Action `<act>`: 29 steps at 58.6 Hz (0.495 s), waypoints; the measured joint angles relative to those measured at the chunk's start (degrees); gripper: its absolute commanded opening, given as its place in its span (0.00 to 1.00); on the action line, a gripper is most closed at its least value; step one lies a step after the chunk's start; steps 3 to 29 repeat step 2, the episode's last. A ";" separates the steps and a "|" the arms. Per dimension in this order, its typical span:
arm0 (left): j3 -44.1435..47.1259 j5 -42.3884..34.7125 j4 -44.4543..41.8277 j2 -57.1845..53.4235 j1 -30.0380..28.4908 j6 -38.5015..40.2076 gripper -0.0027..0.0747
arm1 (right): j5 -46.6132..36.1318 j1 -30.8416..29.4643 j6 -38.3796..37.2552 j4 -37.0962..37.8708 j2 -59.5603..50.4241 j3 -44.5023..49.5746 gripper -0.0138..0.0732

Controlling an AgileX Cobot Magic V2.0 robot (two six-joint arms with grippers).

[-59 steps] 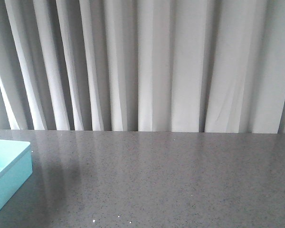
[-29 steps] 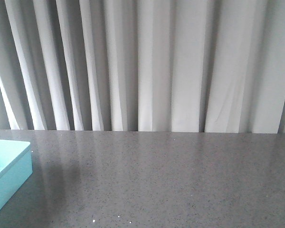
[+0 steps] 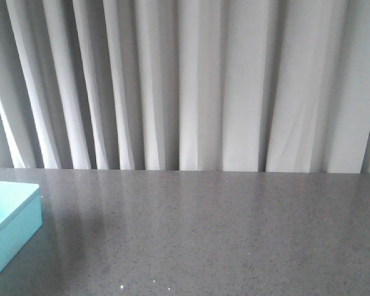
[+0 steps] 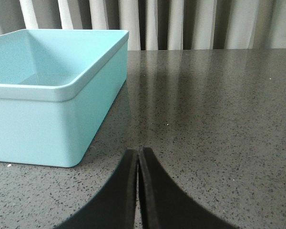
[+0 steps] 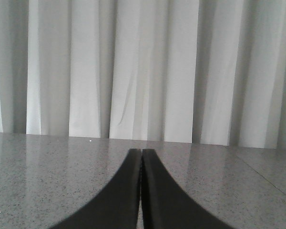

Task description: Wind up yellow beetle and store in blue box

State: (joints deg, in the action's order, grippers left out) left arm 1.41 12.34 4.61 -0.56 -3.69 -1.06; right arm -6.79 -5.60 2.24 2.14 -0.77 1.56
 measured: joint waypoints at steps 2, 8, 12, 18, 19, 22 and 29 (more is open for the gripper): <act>0.00 0.00 0.00 0.00 0.00 0.00 0.03 | 0.00 0.00 0.00 0.00 0.00 0.00 0.15; 0.00 0.00 0.00 0.00 0.00 0.00 0.03 | 0.00 0.00 0.00 0.00 0.00 0.00 0.15; 0.00 0.00 0.00 0.00 0.00 0.00 0.03 | 0.00 0.00 0.00 0.00 0.00 0.00 0.15; 0.00 0.00 0.00 0.00 0.00 0.00 0.03 | 0.00 0.00 0.00 0.00 0.00 0.00 0.15; 0.00 0.00 0.00 0.00 0.00 0.00 0.03 | 0.00 0.00 0.00 0.00 0.00 0.00 0.15; 0.00 0.00 0.00 0.00 0.00 0.00 0.03 | 0.00 0.00 0.00 0.00 0.00 0.00 0.15; 0.00 0.00 0.00 0.00 0.00 0.00 0.03 | 0.00 0.00 0.00 0.00 0.00 0.00 0.15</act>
